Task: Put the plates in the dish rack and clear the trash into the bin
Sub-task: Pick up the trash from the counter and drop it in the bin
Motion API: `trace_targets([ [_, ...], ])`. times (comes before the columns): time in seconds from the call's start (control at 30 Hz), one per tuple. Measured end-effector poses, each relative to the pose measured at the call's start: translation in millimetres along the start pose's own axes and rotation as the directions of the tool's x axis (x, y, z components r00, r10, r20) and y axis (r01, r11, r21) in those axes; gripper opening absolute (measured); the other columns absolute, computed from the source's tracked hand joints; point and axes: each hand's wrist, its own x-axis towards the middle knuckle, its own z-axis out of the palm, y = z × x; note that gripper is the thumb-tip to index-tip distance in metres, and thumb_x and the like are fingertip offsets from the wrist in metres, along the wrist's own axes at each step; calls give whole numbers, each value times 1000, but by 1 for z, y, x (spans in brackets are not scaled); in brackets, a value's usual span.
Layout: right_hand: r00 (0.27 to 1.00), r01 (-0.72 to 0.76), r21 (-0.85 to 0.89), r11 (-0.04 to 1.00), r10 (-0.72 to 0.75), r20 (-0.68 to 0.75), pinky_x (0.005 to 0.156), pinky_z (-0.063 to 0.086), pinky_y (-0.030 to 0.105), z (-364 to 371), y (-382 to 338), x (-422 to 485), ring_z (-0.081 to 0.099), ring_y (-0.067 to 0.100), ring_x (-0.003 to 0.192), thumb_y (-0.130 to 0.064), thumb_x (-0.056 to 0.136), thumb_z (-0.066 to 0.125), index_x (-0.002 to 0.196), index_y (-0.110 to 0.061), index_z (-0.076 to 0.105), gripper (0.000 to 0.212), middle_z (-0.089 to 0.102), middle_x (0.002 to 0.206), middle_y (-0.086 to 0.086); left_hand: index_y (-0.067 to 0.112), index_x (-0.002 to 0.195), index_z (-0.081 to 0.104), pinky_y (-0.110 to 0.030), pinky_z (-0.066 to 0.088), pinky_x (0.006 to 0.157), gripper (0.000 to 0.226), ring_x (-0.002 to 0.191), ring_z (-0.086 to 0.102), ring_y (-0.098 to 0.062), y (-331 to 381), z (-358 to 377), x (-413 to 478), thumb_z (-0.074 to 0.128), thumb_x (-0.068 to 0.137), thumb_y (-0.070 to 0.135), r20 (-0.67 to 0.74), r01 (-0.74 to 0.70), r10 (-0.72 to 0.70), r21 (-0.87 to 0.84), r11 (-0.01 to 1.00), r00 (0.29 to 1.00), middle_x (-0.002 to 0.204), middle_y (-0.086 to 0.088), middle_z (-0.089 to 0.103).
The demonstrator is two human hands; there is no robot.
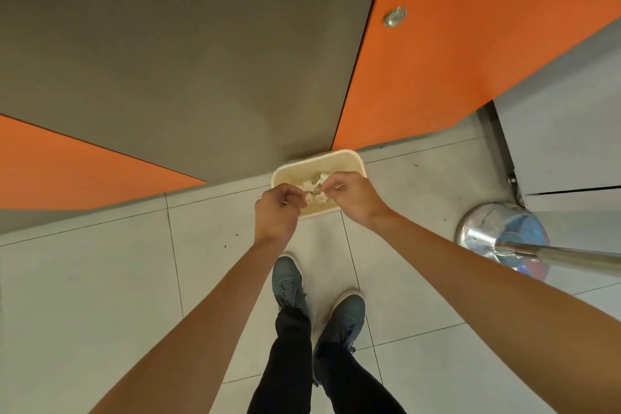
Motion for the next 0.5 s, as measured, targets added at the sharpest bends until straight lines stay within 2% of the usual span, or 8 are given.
trace_targets([
  [0.17,991,135,-77,988,-135,5,83,47,28,-26,-58,-48,64,23,92,-7,91,59,88,-7,72,13,69,101,9,30,75,68,-31,55,74,28,71,67,-14,59,-32,-42,56,90,10,-69,-89,93,58,994,993,66,8,69],
  [0.23,988,155,-87,984,-154,16,83,47,29,-33,-80,-69,61,22,90,-7,90,59,88,-8,72,13,68,99,8,30,74,68,-37,56,75,27,74,68,-16,77,-45,-61,57,87,9,-64,-114,118,60,992,991,66,10,69],
  [0.33,979,193,-60,979,-196,-59,80,47,29,-55,-120,-106,57,16,82,-10,91,58,87,-10,70,13,66,95,4,26,75,69,-41,57,74,29,73,68,-15,123,-65,-102,53,86,5,-55,-155,158,63,986,986,69,9,70],
  [0.43,959,251,21,968,-245,-142,76,49,28,-77,-166,-141,57,10,74,-11,91,59,82,-16,69,14,67,91,1,25,77,67,-30,53,68,27,61,62,-3,174,-86,-145,56,92,6,-52,-193,195,49,980,979,70,3,70],
  [0.5,949,280,48,959,-269,-165,78,50,29,-94,-198,-164,59,10,77,-11,91,60,82,-20,69,15,68,91,0,25,78,66,-21,49,64,23,58,59,1,207,-99,-172,57,94,10,-51,-245,245,18,969,968,70,2,69],
])
